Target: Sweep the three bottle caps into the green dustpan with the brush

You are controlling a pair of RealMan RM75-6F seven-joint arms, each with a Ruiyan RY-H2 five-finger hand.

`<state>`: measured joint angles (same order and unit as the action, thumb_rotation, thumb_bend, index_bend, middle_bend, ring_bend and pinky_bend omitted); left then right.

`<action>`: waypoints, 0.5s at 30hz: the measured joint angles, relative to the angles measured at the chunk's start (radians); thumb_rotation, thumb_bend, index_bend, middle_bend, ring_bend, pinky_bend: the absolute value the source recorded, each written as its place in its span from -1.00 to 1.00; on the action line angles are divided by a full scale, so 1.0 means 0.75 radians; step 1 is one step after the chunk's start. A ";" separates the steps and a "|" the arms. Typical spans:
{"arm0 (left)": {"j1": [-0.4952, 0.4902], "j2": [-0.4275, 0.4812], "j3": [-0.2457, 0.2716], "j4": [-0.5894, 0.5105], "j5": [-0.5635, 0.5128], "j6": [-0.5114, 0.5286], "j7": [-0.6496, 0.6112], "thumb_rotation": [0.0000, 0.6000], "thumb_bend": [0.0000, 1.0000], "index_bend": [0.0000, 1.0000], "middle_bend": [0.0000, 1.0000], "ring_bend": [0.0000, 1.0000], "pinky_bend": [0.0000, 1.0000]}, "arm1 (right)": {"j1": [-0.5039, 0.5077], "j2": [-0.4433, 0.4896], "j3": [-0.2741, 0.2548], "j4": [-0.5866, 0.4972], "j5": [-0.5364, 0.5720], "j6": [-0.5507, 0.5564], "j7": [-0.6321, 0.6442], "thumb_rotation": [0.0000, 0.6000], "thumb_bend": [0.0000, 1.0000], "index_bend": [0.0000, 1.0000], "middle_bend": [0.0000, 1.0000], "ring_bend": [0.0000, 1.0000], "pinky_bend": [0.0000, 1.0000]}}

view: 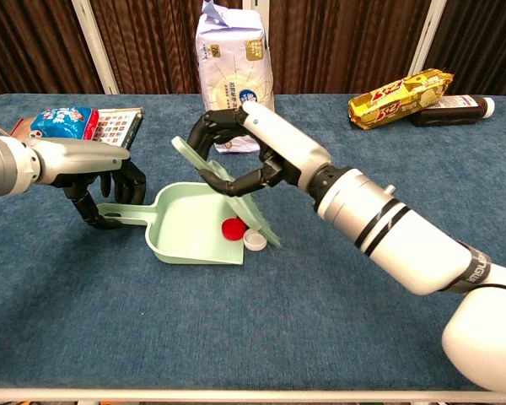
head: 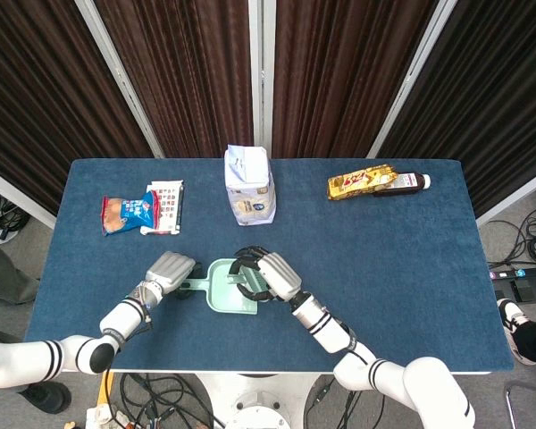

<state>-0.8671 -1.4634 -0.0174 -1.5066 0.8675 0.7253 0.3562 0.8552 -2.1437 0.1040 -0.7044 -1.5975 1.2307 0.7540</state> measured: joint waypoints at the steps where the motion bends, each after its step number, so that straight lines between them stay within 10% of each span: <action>1: 0.000 -0.002 0.000 0.001 0.001 0.002 0.000 1.00 -0.21 0.03 -0.02 -0.28 -0.31 | 0.008 -0.015 0.004 0.010 -0.002 0.000 0.011 1.00 0.20 0.36 0.13 -0.54 -0.58; 15: -0.046 0.004 0.044 -0.027 -0.062 0.071 0.210 1.00 -0.21 0.06 -0.01 -0.28 -0.30 | 0.036 -0.063 0.020 0.041 -0.027 0.052 0.032 1.00 0.20 0.36 0.13 -0.54 -0.59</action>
<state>-0.9017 -1.4603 0.0157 -1.5266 0.8210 0.7787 0.5139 0.8823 -2.1909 0.1190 -0.6734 -1.6174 1.2701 0.7779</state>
